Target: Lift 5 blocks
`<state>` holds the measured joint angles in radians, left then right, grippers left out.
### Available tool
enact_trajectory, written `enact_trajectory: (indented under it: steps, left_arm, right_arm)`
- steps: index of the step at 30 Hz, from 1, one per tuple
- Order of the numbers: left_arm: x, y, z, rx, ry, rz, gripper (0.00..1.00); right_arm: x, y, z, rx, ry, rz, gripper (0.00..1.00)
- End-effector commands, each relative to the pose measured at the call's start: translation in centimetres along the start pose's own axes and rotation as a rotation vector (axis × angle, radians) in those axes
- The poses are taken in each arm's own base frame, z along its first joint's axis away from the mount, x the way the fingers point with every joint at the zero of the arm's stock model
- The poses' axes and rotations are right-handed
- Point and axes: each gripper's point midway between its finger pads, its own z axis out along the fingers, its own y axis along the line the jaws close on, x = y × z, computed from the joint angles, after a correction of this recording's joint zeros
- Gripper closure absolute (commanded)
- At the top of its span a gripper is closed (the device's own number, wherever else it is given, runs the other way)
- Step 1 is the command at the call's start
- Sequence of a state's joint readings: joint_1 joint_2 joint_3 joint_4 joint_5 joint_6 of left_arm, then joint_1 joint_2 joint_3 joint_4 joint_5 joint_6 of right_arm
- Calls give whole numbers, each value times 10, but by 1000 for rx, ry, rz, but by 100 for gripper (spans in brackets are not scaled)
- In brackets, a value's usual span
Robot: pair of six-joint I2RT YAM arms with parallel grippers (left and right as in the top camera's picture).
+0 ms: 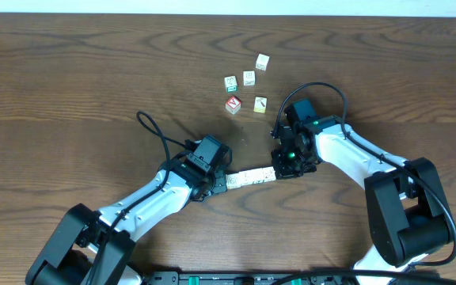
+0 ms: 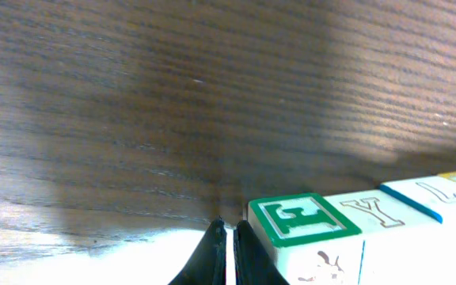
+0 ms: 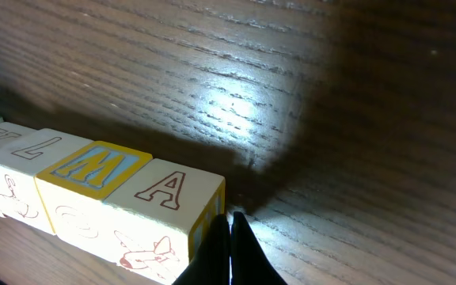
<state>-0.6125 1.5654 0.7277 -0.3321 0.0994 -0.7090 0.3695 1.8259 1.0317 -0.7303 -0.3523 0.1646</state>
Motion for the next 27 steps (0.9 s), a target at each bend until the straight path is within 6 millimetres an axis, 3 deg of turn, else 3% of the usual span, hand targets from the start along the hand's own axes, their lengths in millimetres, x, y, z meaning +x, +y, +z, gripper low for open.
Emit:
enact_trajectory:
  steps: [1,5,12,27]
  left_arm:
    - [5,-1,2,8,23,37,93]
    - [6,-4,2,26,27,42,93]
    - [7,-22,1,115,46,62,93]
    - [23,-44,-1,173,64,192,93]
  right_arm:
    - [3,1,4,-18,14,-26,99]
    - [3,4,5,-25,15,-30,99]
    - [9,34,8,-123,36,-52,99]
    - [9,62,7,-246,41,-59,99]
